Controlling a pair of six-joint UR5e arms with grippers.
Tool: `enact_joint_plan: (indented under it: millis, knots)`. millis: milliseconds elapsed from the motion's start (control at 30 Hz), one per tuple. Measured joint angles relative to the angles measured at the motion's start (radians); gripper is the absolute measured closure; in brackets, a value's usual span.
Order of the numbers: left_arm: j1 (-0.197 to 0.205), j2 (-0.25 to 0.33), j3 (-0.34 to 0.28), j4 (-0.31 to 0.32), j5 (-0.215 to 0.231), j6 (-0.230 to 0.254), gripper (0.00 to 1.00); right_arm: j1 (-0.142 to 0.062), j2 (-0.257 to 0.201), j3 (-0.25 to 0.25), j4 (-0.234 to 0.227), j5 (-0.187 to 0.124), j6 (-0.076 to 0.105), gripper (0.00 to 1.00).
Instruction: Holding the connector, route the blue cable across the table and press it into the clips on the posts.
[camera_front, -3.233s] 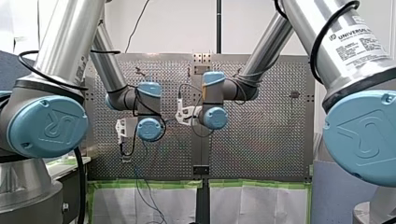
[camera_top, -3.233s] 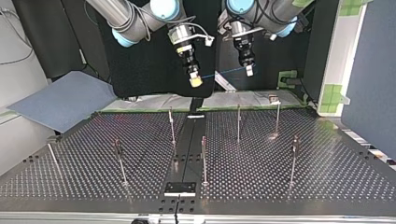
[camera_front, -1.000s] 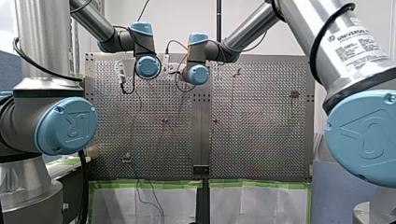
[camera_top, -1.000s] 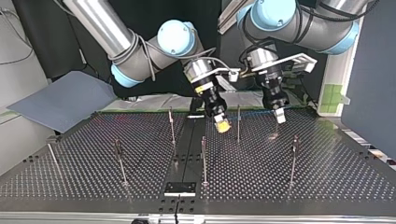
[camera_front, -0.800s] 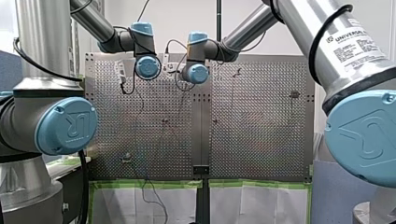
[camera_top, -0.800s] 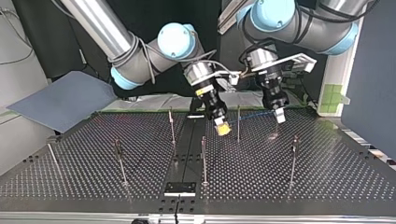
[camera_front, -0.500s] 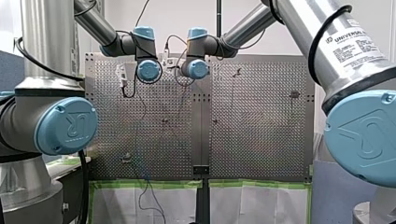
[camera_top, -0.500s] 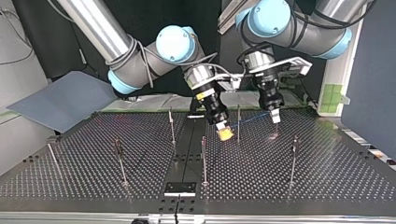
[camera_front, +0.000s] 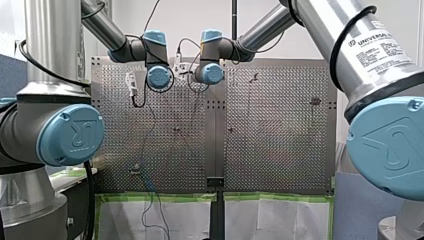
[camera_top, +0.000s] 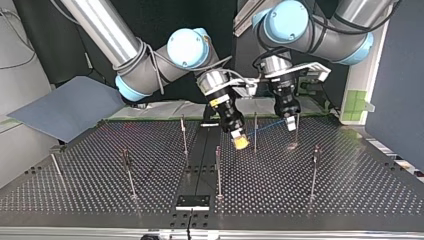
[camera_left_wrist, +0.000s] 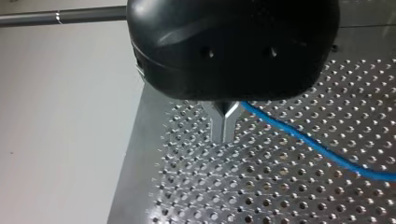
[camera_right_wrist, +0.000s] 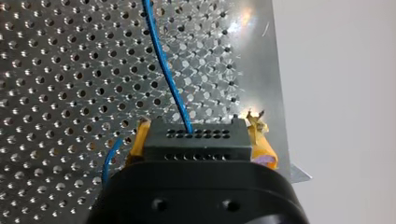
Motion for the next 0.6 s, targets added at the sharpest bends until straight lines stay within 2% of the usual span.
enact_joint_plan:
  millis: [100, 267, 600]
  knots:
    - [0.000, -0.003, 0.000, -0.004, -0.001, -0.003, 1.00, 0.000, 0.000, 0.001, 0.011, 0.007, 0.012, 1.00]
    - [0.008, -0.004, -0.005, -0.010, -0.010, -0.005, 1.00, 0.000, 0.000, 0.002, 0.026, 0.027, 0.019, 1.00]
    - [0.101, -0.008, -0.012, -0.013, -0.016, -0.013, 1.00, 0.000, 0.001, 0.002, 0.034, 0.032, 0.019, 1.00]
